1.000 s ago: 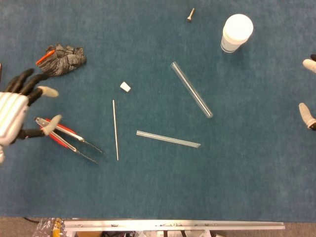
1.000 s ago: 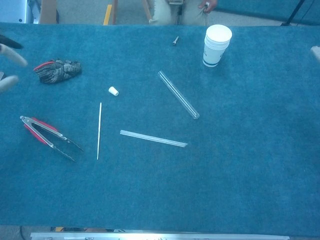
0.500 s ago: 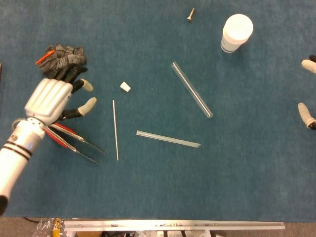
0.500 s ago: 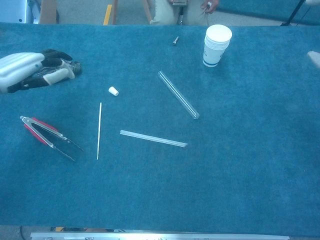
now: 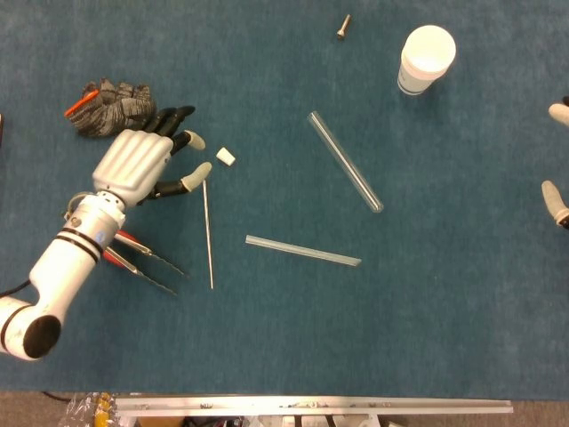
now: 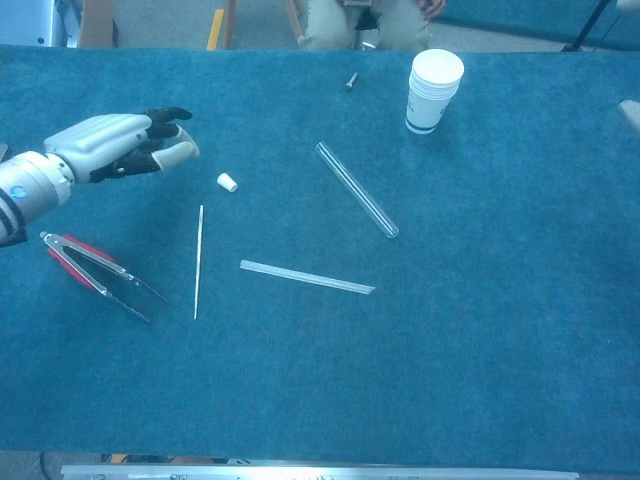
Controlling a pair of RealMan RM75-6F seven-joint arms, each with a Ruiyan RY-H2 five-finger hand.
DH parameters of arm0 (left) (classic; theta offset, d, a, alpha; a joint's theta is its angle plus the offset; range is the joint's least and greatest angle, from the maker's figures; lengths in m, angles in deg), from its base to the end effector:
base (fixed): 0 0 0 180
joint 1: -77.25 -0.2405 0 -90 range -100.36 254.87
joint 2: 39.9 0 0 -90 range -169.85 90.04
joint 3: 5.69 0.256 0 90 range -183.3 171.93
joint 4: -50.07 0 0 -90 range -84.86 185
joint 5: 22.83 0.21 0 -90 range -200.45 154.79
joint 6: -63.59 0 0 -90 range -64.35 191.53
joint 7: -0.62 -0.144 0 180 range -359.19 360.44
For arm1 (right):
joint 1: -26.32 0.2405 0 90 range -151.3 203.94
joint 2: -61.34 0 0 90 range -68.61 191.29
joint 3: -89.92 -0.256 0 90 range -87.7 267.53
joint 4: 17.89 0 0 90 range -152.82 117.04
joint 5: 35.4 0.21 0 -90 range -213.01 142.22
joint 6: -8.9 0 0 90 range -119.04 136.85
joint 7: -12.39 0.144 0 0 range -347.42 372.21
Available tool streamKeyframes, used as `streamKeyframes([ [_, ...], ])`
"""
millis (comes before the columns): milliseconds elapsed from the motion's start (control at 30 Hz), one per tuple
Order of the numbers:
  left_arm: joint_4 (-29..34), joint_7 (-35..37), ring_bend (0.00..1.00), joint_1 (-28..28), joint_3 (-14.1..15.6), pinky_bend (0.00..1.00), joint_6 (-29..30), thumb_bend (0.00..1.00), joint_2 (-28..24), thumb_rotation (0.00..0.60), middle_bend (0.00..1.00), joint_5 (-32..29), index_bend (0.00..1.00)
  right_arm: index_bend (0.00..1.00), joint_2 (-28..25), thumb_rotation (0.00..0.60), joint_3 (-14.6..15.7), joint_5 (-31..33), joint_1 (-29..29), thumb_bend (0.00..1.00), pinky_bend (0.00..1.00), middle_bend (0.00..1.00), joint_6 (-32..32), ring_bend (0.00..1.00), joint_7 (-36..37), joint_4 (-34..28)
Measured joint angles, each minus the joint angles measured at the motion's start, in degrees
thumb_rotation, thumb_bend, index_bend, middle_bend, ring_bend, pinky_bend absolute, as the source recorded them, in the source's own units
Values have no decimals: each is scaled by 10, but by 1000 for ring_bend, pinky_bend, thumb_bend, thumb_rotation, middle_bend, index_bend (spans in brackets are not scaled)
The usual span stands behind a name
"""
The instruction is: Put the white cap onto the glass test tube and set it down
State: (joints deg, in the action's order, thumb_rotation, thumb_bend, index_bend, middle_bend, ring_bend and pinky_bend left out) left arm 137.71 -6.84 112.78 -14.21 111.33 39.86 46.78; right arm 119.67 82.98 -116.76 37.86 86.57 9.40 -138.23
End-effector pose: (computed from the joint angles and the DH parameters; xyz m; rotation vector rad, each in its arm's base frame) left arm -0.2027 0.3217 0.0125 -1.8837 -1.1466 -0.8458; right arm -0.1973 -0.2081 0.1504 1.4038 -1.1783 1.1893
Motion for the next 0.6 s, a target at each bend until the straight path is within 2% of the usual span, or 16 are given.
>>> streamKeyframes([
  [300, -50, -17, 0, 21, 9, 6, -23, 261, 38, 0, 0, -36, 227, 184, -8, 600, 0, 5, 0, 329, 271, 144, 0, 60, 6, 3],
  [600, -87, -14, 0, 32, 13, 6, -28, 260, 71, 0, 0, -46, 228, 184, -12, 600, 0, 7, -2, 330, 271, 144, 3, 60, 8, 2],
])
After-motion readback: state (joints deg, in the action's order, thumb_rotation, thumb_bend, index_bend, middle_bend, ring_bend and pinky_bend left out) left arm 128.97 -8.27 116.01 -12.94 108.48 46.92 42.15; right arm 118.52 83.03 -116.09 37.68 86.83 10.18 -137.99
